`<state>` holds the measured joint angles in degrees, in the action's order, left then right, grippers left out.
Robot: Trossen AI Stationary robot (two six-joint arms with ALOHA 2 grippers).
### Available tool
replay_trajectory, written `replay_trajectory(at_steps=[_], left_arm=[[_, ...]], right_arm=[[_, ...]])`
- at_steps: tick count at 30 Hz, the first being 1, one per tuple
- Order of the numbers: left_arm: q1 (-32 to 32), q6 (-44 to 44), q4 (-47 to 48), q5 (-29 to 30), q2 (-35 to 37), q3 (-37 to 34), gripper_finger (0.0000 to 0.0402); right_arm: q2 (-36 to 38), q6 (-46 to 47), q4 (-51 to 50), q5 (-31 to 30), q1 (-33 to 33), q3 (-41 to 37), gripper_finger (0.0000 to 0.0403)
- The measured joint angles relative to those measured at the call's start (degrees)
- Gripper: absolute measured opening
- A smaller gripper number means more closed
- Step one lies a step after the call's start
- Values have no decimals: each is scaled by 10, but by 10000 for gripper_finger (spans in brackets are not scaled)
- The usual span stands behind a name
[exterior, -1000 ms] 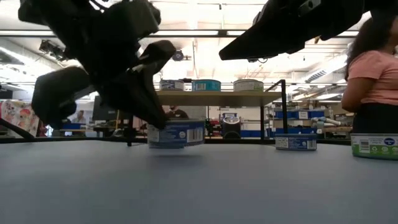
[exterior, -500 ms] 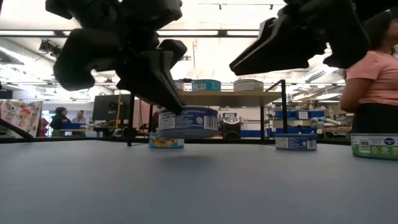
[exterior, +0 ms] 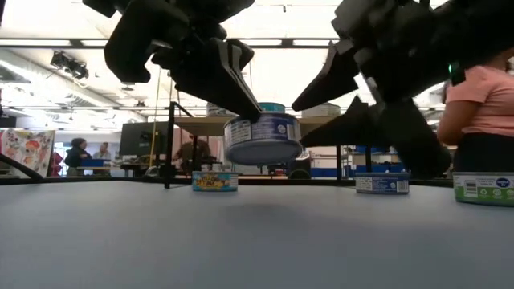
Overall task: Stack canned seafood by type on shelf
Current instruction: Put the blue tuna can on the shelf aligned with the other blue tuna can
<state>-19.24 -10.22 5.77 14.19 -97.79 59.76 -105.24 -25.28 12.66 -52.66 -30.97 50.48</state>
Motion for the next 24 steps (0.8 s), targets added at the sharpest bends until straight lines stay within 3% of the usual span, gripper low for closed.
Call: replay_trajectory(at_steps=[5, 12, 16, 21, 24], left_arm=[[1, 2, 0, 0, 0, 4, 0], [1, 5, -17, -8, 0, 6, 0], [1, 14, -22, -11, 1, 6, 0], [2, 16, -23, -14, 3, 6, 0], [-4, -9, -23, 8, 3, 6, 10]], right_arm=[[-59, -57, 1, -63, -12, 42, 256], [-96, -71, 3, -94, -15, 77, 242], [-98, -79, 15, -118, -15, 82, 215], [-99, -91, 27, -115, -16, 83, 151], [-100, -91, 30, -118, -15, 83, 143]])
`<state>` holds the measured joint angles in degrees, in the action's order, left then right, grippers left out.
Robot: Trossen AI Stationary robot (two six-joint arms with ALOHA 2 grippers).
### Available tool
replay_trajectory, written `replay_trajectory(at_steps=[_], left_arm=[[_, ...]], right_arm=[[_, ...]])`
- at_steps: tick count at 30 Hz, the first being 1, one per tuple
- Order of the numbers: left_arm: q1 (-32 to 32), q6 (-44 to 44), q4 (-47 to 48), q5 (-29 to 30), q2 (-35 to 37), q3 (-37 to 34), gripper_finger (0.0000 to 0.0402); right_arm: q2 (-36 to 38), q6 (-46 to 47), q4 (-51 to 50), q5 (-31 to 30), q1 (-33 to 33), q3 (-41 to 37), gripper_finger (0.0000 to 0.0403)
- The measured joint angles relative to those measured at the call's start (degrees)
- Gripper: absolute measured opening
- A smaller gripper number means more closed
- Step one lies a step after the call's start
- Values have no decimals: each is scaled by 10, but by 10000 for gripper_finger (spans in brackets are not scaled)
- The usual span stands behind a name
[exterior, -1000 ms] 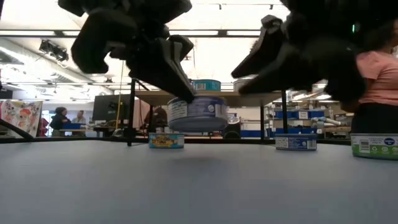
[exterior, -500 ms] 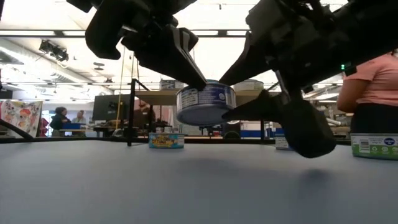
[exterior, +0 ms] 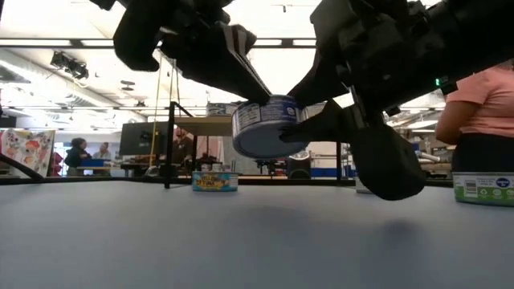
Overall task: Stack canned seafood by type on shelf
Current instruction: Put the blue tuna can on the shelf aligned with the other blue tuna can
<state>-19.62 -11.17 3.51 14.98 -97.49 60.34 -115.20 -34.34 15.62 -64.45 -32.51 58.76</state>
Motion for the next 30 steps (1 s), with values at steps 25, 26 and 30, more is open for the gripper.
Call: replay_trajectory(at_steps=[25, 26, 30], left_arm=[[-109, -143, 22, 401, -3, -1, 259], [-109, -143, 23, 407, -3, -1, 257], [-111, -143, 23, 424, -3, -1, 238]], right_arm=[[53, 42, 80, 23, 20, 2, 143], [53, 42, 80, 26, 20, 2, 143], [53, 42, 80, 25, 20, 2, 143]])
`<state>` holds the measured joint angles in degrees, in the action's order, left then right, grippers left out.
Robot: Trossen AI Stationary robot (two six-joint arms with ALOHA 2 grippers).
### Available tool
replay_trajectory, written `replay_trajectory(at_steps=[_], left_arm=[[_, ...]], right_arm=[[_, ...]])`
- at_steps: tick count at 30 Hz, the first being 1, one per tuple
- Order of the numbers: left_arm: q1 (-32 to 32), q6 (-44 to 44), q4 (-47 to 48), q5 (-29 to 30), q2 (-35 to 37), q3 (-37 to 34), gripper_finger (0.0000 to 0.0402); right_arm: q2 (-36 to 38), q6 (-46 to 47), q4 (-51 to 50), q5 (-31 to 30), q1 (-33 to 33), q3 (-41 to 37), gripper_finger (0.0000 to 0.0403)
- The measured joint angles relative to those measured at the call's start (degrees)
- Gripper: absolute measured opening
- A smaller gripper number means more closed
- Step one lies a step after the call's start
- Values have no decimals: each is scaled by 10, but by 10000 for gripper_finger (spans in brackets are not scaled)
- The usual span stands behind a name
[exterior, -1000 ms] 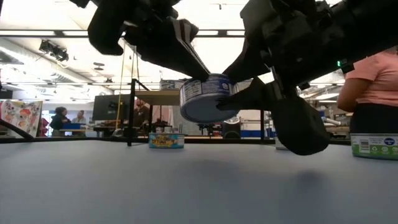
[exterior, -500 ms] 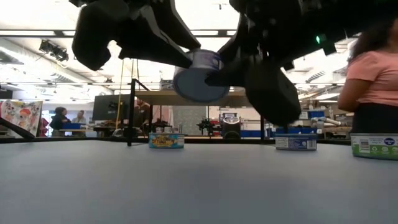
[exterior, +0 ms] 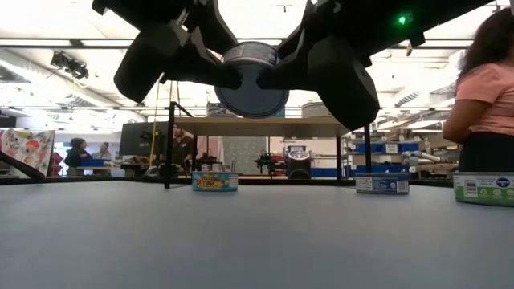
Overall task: Stack canned seafood by type on shelf
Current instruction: Put the blue tuna can on the shelf aligned with the other blue tuna can
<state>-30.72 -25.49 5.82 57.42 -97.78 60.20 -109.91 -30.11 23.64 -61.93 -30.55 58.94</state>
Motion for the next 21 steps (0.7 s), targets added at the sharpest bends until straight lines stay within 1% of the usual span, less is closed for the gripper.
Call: replay_trajectory(at_steps=[3, 9, 15, 17, 21], left_arm=[[-1, 0, 1, 1, 0, 0, 212], [-1, -11, 7, -2, 0, 0, 147], [-1, -25, 7, 1, 0, 0, 145], [-1, -29, 15, 10, 0, 0, 145], [1, -30, 56, 48, -1, 0, 145]], right_arm=[[0, 0, 6, 1, 0, 0, 143], [0, -1, 9, 0, 0, 0, 143], [0, -2, 10, -3, 0, 0, 147], [0, -1, 14, -6, 0, 0, 180], [0, 19, 17, -65, -2, 0, 271]])
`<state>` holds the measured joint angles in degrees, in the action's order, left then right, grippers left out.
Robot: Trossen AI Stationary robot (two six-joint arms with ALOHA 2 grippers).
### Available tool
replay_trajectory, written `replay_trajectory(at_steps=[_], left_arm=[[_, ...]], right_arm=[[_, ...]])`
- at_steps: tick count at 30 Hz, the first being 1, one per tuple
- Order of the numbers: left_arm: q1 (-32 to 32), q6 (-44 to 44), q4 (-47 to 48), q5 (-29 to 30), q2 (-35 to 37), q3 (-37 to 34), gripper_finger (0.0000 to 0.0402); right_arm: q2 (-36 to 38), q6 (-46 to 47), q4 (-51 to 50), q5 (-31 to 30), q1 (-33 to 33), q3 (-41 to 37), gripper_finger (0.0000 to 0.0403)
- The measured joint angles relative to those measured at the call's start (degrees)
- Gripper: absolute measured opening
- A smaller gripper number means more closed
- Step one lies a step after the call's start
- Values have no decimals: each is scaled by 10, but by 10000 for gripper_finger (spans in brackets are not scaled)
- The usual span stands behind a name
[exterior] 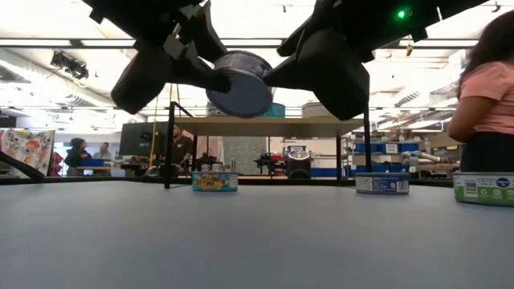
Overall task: Stack canned seafood by type on shelf
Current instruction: Put the blue tuna can on the shelf aligned with the other blue tuna can
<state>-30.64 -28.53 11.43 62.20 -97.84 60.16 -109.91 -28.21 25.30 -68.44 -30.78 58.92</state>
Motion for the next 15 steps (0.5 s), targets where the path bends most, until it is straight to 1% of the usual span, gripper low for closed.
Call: replay_trajectory(at_steps=[2, 3, 5, 7, 9, 11, 13, 15], left_arm=[[0, 3, 19, 14, 5, 0, 145], [3, 4, 26, 17, 8, 0, 145], [7, 15, 45, 18, 20, 0, 145], [15, 28, 58, 25, 38, 0, 145], [25, 37, 76, 32, 58, 0, 145], [36, 37, 94, 48, 79, 0, 145], [52, 37, 110, 56, 101, 0, 145], [75, 37, 135, 67, 121, 0, 145]], right_arm=[[0, 7, 0, -32, -3, 0, 302], [0, 7, 0, -43, -6, 0, 311], [0, 9, 0, -57, -9, 0, 314], [0, 12, 0, -64, -14, 0, 301], [0, 12, 0, -66, -17, 0, 275], [0, 12, -1, -66, -19, 0, 238], [0, 12, -1, -64, -18, 0, 189], [0, 12, -1, -64, -18, 0, 132]])
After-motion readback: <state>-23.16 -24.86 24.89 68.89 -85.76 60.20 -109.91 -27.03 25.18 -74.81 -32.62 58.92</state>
